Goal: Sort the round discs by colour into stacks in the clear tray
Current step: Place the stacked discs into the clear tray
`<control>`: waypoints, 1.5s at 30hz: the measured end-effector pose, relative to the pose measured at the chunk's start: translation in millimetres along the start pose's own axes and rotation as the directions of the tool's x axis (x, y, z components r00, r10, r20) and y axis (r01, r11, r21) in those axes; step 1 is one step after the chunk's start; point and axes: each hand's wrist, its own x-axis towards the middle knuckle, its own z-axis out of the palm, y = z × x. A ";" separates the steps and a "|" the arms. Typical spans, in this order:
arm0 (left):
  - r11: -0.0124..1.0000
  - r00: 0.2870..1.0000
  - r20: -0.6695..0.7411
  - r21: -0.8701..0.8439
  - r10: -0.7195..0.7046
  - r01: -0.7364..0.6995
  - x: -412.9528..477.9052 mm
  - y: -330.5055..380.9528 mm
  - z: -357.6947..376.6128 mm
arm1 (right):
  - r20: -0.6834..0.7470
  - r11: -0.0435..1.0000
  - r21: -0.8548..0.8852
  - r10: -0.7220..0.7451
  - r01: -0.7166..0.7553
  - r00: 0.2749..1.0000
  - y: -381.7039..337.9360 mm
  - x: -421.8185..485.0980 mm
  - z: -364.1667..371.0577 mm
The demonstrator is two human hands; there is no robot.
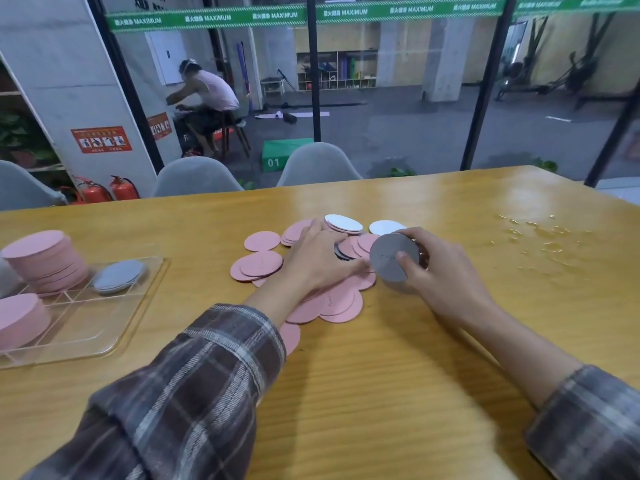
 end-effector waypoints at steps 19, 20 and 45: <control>0.989 0.988 0.070 0.049 0.138 -0.141 -66.4 -7.3 -27.0 | 0.012 1.000 0.001 -0.031 0.031 0.999 -9.4 -7.8 -1.6; 0.989 0.988 0.075 0.049 0.136 -0.140 -71.9 -8.1 -28.6 | 0.018 0.999 0.000 -0.038 0.038 0.999 -10.8 -9.0 -1.3; 0.937 0.937 -0.018 -0.037 0.348 -0.348 -138.0 -17.2 -43.6 | 0.108 0.984 0.091 -0.160 0.151 0.981 -34.7 -30.2 15.3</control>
